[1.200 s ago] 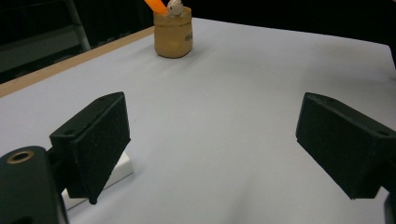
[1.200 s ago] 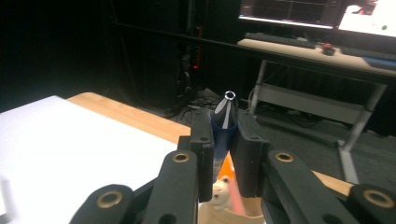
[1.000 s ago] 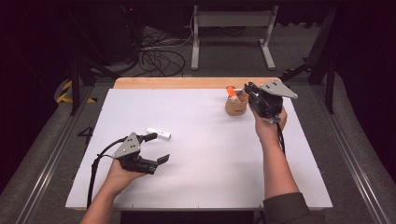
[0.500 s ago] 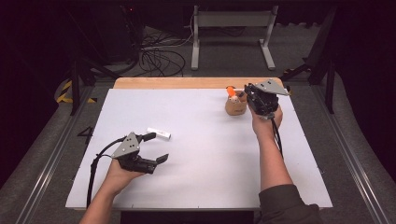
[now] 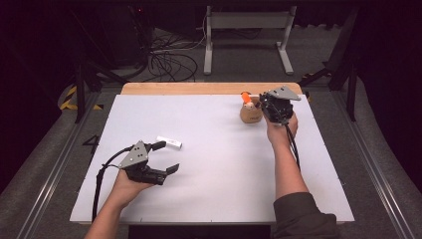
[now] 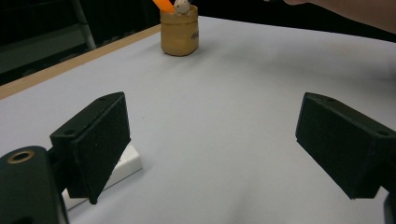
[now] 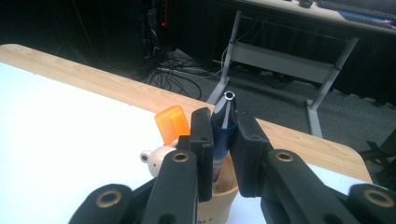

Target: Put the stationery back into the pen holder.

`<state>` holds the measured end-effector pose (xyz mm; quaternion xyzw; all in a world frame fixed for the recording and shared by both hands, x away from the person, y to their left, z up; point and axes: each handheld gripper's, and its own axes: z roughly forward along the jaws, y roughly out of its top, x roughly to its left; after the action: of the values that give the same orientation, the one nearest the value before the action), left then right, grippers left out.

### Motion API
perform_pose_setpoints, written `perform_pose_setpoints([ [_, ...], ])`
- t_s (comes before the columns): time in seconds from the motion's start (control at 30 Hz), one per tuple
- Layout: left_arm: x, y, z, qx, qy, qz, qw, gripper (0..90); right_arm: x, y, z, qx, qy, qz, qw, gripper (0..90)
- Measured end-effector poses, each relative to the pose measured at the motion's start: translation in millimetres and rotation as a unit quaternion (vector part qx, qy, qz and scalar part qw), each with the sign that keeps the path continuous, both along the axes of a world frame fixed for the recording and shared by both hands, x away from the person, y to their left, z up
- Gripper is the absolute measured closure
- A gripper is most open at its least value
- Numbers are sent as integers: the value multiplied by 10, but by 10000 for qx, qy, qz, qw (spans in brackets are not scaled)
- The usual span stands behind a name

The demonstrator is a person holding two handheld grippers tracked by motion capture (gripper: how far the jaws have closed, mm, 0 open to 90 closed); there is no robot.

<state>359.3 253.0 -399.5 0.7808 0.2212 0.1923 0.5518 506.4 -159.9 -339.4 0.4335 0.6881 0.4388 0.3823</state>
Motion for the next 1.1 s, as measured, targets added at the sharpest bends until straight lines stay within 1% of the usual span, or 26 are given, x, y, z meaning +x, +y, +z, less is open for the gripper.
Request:
perform_pose_setpoints([
  [0.1, -2, -1, 0, -17, 17, 3, 10000, 105, 19, -6, -27, -1, 55, -37, 10000, 800],
  [0.3, 2, 3, 0, -6, 9, 8, 10000, 105, 55, -11, -91, -83, 158, -85, 9998, 799],
  [0.43, 2, 5, -1, -38, 25, 16, 10000, 105, 70, -20, -127, -160, 217, -111, 9996, 798],
  [0.53, 1, 5, 1, -35, 21, 20, 10000, 105, 82, -31, -151, -169, 253, -137, 9994, 798],
  [0.63, 2, 5, 0, -35, 27, 23, 10000, 105, 90, -40, -163, -162, 257, -141, 9994, 797],
  [0.73, 4, 9, 0, -15, 8, 35, 10000, 105, 98, -36, -172, -218, 258, -141, 9993, 794],
  [0.8, 2, 10, 1, -46, 34, 39, 10000, 105, 105, -33, -184, -224, 283, -146, 9992, 792],
  [0.93, 5, 18, 4, -41, 17, 54, 10000, 105, 108, -39, -195, -198, 288, -142, 9993, 788],
  [1.03, 7, 19, 3, -42, 19, 55, 10000, 106, 104, -41, -198, -174, 296, -106, 9994, 772],
  [1.1, 6, 21, 5, -36, 19, 64, 10000, 106, 96, -42, -202, -142, 316, -95, 9994, 732],
])
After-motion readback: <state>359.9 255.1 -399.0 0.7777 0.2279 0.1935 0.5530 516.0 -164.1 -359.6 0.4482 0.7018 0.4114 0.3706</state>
